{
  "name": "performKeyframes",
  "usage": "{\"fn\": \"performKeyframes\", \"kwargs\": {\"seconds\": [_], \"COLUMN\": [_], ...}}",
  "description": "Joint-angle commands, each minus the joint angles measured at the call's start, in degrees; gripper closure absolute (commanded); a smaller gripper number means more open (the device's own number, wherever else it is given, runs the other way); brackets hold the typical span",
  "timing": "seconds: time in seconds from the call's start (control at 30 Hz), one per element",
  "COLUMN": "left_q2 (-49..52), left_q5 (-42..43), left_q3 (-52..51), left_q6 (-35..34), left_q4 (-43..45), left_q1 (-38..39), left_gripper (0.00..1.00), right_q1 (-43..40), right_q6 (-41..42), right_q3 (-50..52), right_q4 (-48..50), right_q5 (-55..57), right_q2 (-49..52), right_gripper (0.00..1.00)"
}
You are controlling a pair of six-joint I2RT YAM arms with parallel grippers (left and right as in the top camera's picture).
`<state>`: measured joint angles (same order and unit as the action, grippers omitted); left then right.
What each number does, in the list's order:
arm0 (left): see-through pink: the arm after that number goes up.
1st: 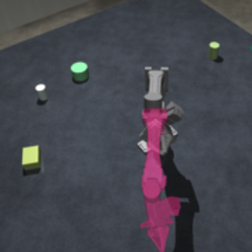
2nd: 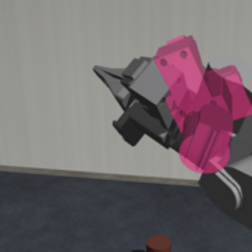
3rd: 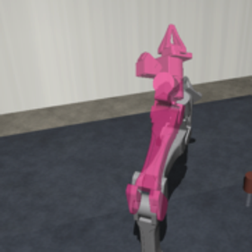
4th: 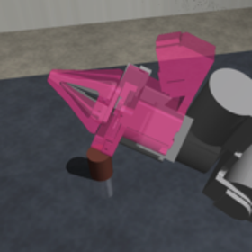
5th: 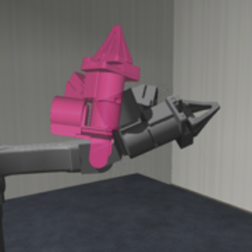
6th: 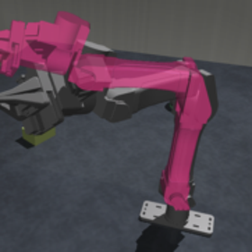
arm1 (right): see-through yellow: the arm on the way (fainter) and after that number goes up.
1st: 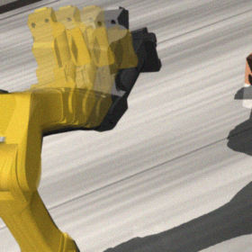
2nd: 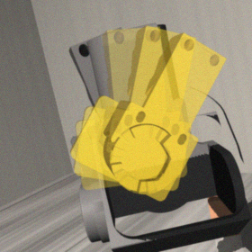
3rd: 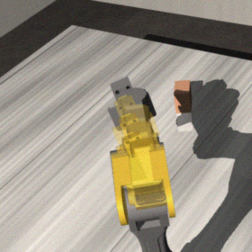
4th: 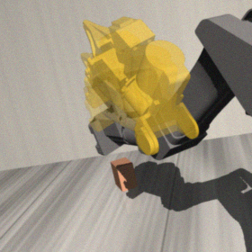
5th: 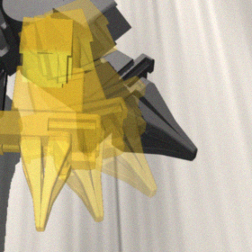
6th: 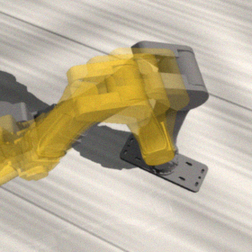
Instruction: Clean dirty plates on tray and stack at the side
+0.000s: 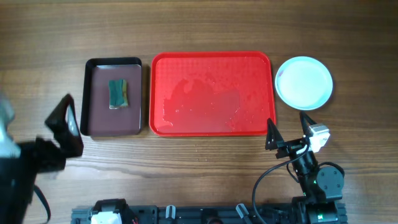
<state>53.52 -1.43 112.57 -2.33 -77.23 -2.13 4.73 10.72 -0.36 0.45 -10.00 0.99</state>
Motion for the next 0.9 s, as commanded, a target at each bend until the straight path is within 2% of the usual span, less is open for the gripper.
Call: {"fn": "performKeyframes", "kwargs": {"seconds": [0.0,0.17,0.23,0.4,0.6,0.87], "left_q2": [-7.8,-20.7,-28.8,-42.2,-52.5,-53.3], "left_q5": [-0.6,2.0,3.5,5.5,5.5,5.5], "left_q3": [-16.0,-41.7,-58.3,-79.2,-92.9,-100.6], "left_q6": [0.6,0.6,0.6,0.6,0.6,0.6], "left_q4": [7.3,27.8,41.7,56.4,67.3,71.4], "left_q1": [-0.8,-0.8,-0.8,-0.3,1.2,1.2], "left_gripper": [0.0,0.0,0.0,0.0,0.0,0.0], "right_q1": [-0.2,-0.2,-0.2,-0.2,-0.2,-0.2], "right_q6": [0.9,0.9,0.9,0.9,0.9,0.9], "right_q3": [0.1,0.1,0.1,0.1,0.1,0.1], "right_q4": [0.3,0.3,0.3,0.3,0.3,0.3], "right_q5": [0.4,0.4,0.4,0.4,0.4,0.4], "right_q2": [-0.8,-0.8,-0.8,-0.8,-0.8,-0.8], "right_gripper": [0.0,0.0,0.0,0.0,0.0,0.0]}}
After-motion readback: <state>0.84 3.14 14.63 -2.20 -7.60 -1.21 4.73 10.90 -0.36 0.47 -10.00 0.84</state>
